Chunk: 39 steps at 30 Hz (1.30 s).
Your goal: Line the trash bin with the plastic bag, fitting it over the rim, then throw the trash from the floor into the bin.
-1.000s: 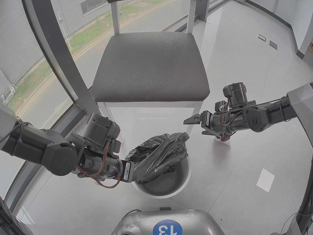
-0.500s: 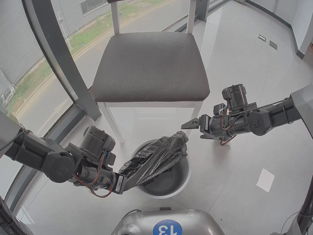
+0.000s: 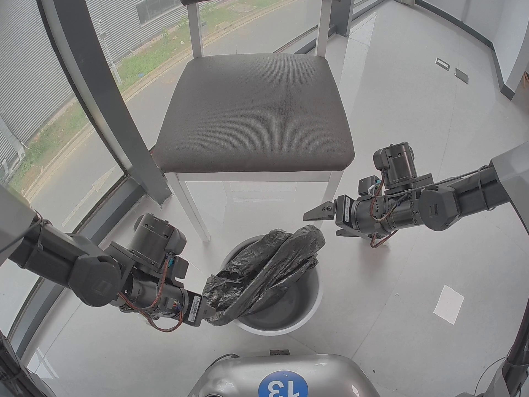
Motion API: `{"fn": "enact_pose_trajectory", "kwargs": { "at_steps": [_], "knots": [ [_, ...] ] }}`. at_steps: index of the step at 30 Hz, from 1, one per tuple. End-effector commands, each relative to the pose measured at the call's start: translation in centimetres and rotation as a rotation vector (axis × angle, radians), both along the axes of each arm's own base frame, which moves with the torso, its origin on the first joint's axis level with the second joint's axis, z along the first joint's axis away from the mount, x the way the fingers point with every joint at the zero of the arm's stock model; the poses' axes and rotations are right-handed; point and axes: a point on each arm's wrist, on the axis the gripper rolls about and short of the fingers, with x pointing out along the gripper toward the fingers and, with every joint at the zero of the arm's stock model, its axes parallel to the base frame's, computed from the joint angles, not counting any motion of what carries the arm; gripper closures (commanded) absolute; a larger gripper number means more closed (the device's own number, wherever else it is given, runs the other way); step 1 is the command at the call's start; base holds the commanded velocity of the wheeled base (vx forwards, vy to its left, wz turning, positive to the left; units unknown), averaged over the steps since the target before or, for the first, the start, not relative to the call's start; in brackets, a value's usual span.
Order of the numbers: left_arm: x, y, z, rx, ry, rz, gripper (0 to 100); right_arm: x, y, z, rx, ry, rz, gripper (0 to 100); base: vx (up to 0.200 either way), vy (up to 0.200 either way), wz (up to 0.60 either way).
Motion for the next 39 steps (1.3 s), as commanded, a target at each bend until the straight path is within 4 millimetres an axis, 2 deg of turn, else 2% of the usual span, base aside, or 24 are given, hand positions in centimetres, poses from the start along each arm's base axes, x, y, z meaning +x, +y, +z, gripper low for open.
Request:
{"fn": "enact_pose_trajectory", "kwargs": {
  "at_steps": [1, 10, 14, 24, 32, 39],
  "knots": [
    [0.1, 0.0, -0.1, 0.002, 0.002, 0.002, 0, -0.1, 0.1, -0.1, 0.000, 0.001, 0.003, 0, 0.000, 0.000, 0.00],
    [0.2, -0.1, 0.2, -0.004, -0.014, 0.004, 0, 0.5, 0.3, -0.9, 0.000, 0.019, -0.002, 0, 0.000, 0.000, 0.00],
    [0.1, -0.1, 0.7, -0.014, -0.033, 0.004, 0, 1.7, 1.0, -2.1, 0.009, 0.050, -0.015, 0, 0.000, 0.000, 0.00],
    [0.3, -0.4, 1.8, -0.029, -0.076, 0.003, 0, 4.8, 2.9, -2.0, 0.126, 0.106, -0.019, 0, 0.000, 0.000, 0.00],
    [0.6, -0.7, 2.3, -0.040, -0.093, -0.001, 0, 4.8, 3.6, -1.6, 0.077, 0.250, -0.002, 0, 0.000, 0.000, 0.00],
    [0.7, -0.8, 2.5, -0.045, -0.098, 0.000, 0, 5.4, 3.7, -2.3, 0.072, 0.305, 0.009, 0, 0.000, 0.000, 0.00]
  ]
}}
